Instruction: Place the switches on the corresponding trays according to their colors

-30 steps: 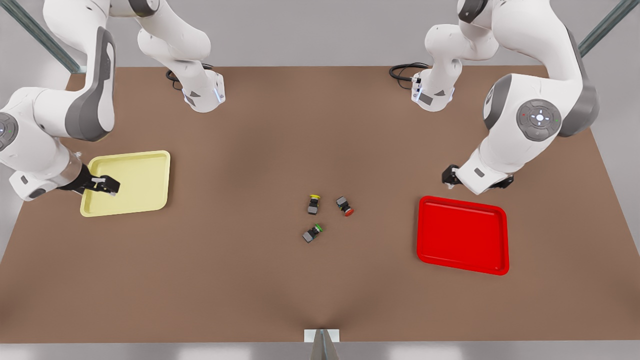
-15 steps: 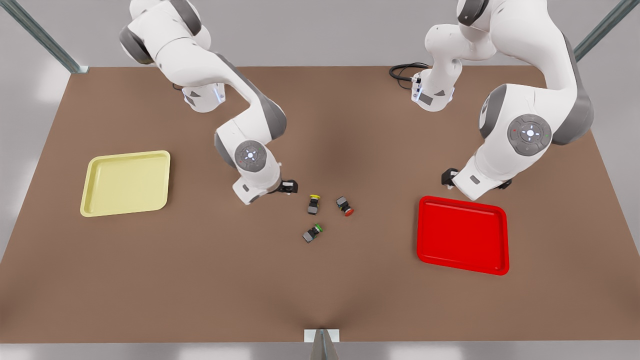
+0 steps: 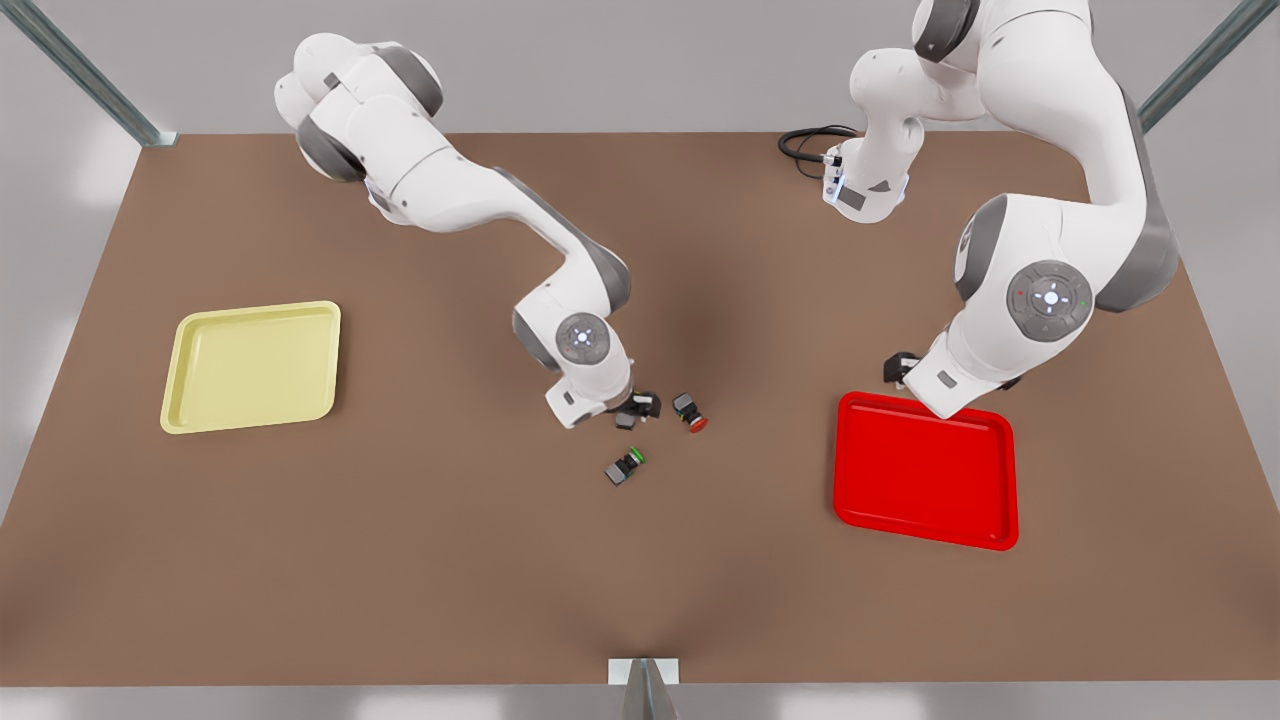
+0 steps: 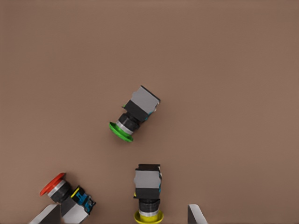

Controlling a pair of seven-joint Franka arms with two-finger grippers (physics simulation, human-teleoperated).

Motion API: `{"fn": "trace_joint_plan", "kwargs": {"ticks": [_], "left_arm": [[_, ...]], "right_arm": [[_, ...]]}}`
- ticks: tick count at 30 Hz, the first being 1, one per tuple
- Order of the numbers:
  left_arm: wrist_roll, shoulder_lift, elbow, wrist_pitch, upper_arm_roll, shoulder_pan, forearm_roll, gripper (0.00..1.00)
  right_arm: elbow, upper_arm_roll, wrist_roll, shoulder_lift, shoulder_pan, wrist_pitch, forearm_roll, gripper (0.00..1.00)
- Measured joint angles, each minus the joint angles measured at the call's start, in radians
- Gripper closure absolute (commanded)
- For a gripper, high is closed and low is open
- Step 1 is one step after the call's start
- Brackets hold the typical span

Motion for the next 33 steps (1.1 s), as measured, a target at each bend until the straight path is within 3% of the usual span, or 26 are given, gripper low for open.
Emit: {"fn": "trace_joint_plan", "kwargs": {"ticks": [8, 19, 21, 22, 33], "left_arm": [[-0.001, 0.019, 0.000, 0.000, 0.001, 0.006, 0.002, 0.00], [0.000, 0.025, 0.000, 0.000, 0.005, 0.009, 0.002, 0.00], [0.000, 0.026, 0.000, 0.000, 0.005, 0.009, 0.002, 0.00], [0.000, 0.025, 0.000, -0.001, 0.005, 0.009, 0.002, 0.00], [-0.007, 0.026, 0.000, -0.003, 0.005, 0.009, 0.002, 0.00]], "right_arm": [[-0.115, 0.006, 0.119, 0.067, 0.031, 0.114, -0.126, 0.00], [-0.113, 0.009, 0.186, 0.141, 0.029, 0.216, -0.264, 0.00], [-0.112, 0.008, 0.186, 0.149, 0.029, 0.223, -0.264, 0.14], [-0.111, 0.008, 0.185, 0.149, 0.029, 0.223, -0.263, 0.27], [-0.102, 0.030, 0.218, 0.144, 0.022, 0.220, -0.258, 0.31]]}}
